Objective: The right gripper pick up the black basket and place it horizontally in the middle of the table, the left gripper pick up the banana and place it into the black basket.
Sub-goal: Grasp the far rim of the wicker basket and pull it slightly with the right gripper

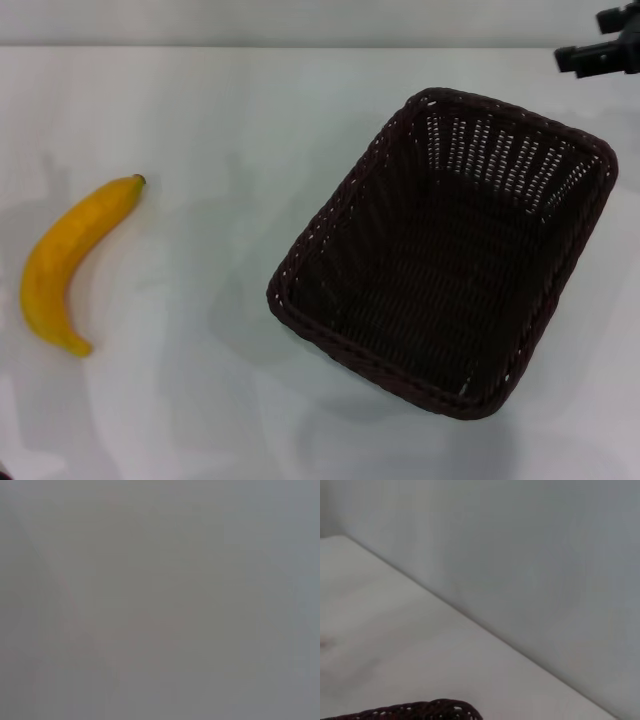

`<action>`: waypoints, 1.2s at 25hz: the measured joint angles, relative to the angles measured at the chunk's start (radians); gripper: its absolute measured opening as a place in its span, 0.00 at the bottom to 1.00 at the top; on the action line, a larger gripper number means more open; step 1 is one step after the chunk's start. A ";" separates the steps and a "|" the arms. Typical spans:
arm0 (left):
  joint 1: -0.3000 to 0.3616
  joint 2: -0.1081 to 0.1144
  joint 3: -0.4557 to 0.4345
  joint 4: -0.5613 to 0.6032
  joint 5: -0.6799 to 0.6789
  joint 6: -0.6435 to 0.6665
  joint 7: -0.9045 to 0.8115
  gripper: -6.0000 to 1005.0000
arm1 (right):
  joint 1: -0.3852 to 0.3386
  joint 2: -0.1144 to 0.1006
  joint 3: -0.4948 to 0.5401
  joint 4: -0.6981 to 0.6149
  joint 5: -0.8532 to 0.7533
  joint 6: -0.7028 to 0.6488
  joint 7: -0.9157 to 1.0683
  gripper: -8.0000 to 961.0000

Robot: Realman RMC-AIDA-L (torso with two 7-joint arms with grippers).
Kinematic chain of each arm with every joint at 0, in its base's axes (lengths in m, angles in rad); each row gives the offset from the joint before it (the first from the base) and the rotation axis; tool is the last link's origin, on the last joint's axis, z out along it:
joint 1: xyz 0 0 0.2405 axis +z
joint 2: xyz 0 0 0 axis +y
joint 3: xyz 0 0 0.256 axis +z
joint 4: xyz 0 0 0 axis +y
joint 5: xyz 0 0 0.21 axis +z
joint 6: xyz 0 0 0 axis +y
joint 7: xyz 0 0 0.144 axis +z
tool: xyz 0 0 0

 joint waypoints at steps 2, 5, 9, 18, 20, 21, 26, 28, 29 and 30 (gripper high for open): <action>0.000 0.000 0.002 -0.002 0.000 0.000 0.000 0.89 | 0.034 0.000 0.000 0.043 -0.025 -0.010 0.001 0.77; 0.000 0.000 0.003 -0.008 0.000 0.000 0.000 0.89 | 0.072 0.004 0.002 0.094 -0.059 -0.025 0.000 0.77; 0.000 0.000 0.004 -0.010 0.000 0.001 0.000 0.89 | 0.090 0.008 -0.001 0.146 -0.073 -0.027 -0.007 0.77; -0.004 0.000 0.005 -0.031 0.000 0.001 -0.036 0.89 | 0.101 0.008 -0.004 0.227 -0.074 -0.015 -0.031 0.77; -0.005 0.000 0.005 -0.034 0.002 0.001 -0.040 0.89 | 0.110 0.008 -0.004 0.249 -0.074 -0.012 -0.045 0.77; -0.005 0.000 0.007 -0.035 0.003 0.001 -0.041 0.89 | 0.116 0.009 -0.004 0.263 -0.074 -0.011 -0.055 0.77; -0.001 0.000 0.013 -0.036 0.000 0.001 -0.042 0.89 | 0.138 0.009 -0.004 0.320 -0.074 -0.003 -0.122 0.76; 0.000 0.000 0.014 -0.036 0.000 0.001 -0.042 0.89 | 0.149 0.007 -0.004 0.340 -0.074 0.000 -0.145 0.76; 0.000 0.000 0.015 -0.036 0.000 0.001 -0.042 0.89 | 0.156 0.005 -0.003 0.349 -0.074 0.000 -0.153 0.76; 0.000 0.000 0.016 -0.036 0.000 0.001 -0.042 0.89 | 0.161 0.002 -0.001 0.357 -0.074 0.000 -0.160 0.76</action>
